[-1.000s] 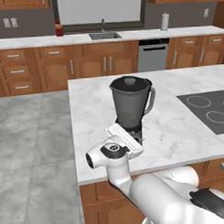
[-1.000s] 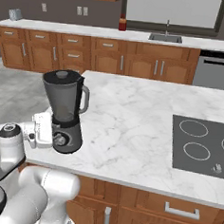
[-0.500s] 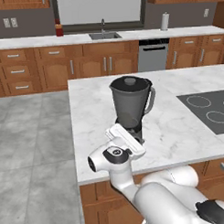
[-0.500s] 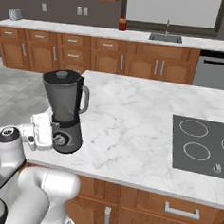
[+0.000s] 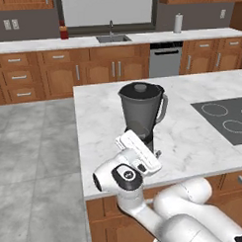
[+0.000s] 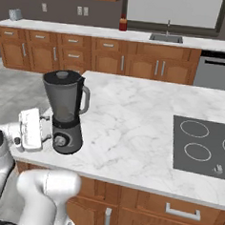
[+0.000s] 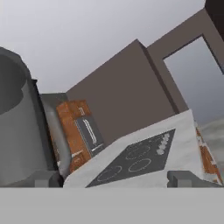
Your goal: Open the blender lid, put the apple in the blender, close the lid, and start the blender.
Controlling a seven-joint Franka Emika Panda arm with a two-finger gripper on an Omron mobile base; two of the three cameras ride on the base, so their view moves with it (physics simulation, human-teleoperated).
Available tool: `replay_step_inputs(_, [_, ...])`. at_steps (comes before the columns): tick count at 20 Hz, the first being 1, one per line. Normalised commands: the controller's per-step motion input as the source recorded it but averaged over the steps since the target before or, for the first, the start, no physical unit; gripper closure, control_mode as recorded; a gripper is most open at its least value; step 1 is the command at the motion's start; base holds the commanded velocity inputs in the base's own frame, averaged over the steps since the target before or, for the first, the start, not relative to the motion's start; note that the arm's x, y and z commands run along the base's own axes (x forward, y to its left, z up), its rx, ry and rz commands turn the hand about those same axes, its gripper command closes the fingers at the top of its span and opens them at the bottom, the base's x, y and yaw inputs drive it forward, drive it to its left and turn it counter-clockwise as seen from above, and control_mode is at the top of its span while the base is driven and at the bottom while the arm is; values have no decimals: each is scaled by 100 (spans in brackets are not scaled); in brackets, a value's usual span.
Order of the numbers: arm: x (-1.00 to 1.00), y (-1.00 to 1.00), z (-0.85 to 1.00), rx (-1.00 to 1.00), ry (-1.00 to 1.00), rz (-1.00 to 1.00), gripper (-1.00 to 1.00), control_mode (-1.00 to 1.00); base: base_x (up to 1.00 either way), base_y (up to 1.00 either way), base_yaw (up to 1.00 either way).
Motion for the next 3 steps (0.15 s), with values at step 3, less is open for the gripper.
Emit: replay_step_inputs(3, [-74, 0, 64, 0, -9, 0, -100, -100, 0, 0, 0])
